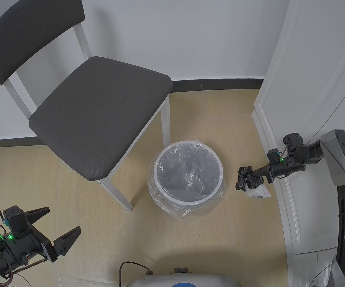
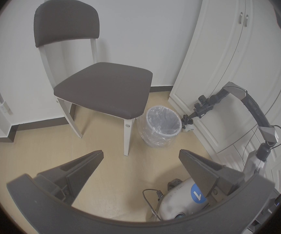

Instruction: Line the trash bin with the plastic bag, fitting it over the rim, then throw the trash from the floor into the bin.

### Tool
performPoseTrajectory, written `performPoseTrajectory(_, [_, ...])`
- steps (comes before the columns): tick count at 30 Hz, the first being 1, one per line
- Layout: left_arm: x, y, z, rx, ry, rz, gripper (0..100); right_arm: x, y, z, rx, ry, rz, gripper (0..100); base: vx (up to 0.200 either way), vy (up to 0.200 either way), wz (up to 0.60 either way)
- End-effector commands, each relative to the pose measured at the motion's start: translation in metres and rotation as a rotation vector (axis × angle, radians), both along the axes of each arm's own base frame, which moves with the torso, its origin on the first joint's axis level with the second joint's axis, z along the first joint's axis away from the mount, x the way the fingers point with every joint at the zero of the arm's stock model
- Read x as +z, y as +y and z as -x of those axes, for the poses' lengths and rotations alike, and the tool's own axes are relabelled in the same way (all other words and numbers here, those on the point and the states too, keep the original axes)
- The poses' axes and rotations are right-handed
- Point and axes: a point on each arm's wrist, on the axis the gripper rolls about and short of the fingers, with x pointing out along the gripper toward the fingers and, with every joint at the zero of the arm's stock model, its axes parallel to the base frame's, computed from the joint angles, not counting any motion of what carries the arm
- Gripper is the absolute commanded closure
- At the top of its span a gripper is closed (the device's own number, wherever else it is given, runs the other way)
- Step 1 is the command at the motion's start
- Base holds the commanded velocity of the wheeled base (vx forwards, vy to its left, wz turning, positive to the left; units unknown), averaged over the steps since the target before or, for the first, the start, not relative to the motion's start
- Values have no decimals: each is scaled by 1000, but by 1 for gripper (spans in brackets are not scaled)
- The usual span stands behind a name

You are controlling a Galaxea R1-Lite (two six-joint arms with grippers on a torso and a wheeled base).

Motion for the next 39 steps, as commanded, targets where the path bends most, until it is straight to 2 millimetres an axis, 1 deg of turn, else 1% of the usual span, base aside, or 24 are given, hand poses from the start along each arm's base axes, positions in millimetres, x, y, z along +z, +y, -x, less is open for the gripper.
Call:
performPoseTrajectory(1, [4, 3, 9, -2, -57, 14, 0, 76, -6, 25, -15, -104, 9, 100, 0, 0, 0])
performPoseTrajectory(3, [4, 3, 9, -2, -57, 14, 0, 76, -6, 25, -15, -104, 9, 100, 0, 0, 0])
performPoseTrajectory(4, [3, 3, 10, -3, -49, 13, 0, 106, -7, 40, -21, -147, 13, 100, 0, 0, 0])
performPoseTrajectory(7, [2, 3, 11, -8, -46, 11, 0, 135, -6, 53, -24, -198, 15, 100, 0, 0, 0])
performPoseTrajectory(10, [4, -1, 12, -50, -58, 16, 0, 167, -2, 69, -19, -262, 20, 100, 0, 0, 0])
performPoseTrajectory(11, [5, -2, 12, -57, -62, 18, 0, 171, -2, 72, -18, -271, 21, 100, 0, 0, 0])
performPoseTrajectory(12, [6, -3, 12, -74, -71, 20, 0, 184, 3, 80, -8, -297, 21, 100, 0, 0, 0])
performPoseTrajectory(15, [9, -3, 15, -82, -100, 31, 0, 206, 14, 93, 16, -345, 21, 100, 0, 0, 0])
performPoseTrajectory(19, [12, -3, 15, -82, -114, 36, 0, 232, 38, 109, 56, -371, 5, 100, 0, 0, 0])
performPoseTrajectory(20, [13, -3, 15, -82, -116, 36, 0, 233, 40, 110, 58, -370, 1, 100, 0, 0, 0])
performPoseTrajectory(21, [14, -3, 15, -83, -124, 37, 0, 246, 57, 122, 87, -374, -24, 100, 0, 0, 0])
performPoseTrajectory(25, [15, -3, 16, -83, -135, 38, 0, 264, 84, 138, 108, -394, -37, 100, 0, 0, 0])
performPoseTrajectory(26, [13, -2, 16, -88, -131, 19, 0, 271, 97, 146, 104, -408, -26, 100, 0, 0, 0])
performPoseTrajectory(27, [13, -3, 16, -90, -130, 9, 0, 273, 101, 149, 105, -410, -26, 100, 0, 0, 0])
performPoseTrajectory(31, [12, -3, 15, -99, -139, -25, 0, 278, 121, 161, 142, -410, -38, 100, 0, 0, 0])
performPoseTrajectory(35, [12, -3, 15, -100, -139, -29, 0, 275, 141, 167, 176, -403, -36, 100, 0, 0, 0])
performPoseTrajectory(38, [12, -3, 15, -99, -138, -27, 0, 272, 151, 171, 171, -369, -50, 100, 0, 0, 0])
performPoseTrajectory(39, [12, -3, 15, -99, -138, -27, 0, 272, 151, 171, 171, -368, -52, 100, 0, 0, 0])
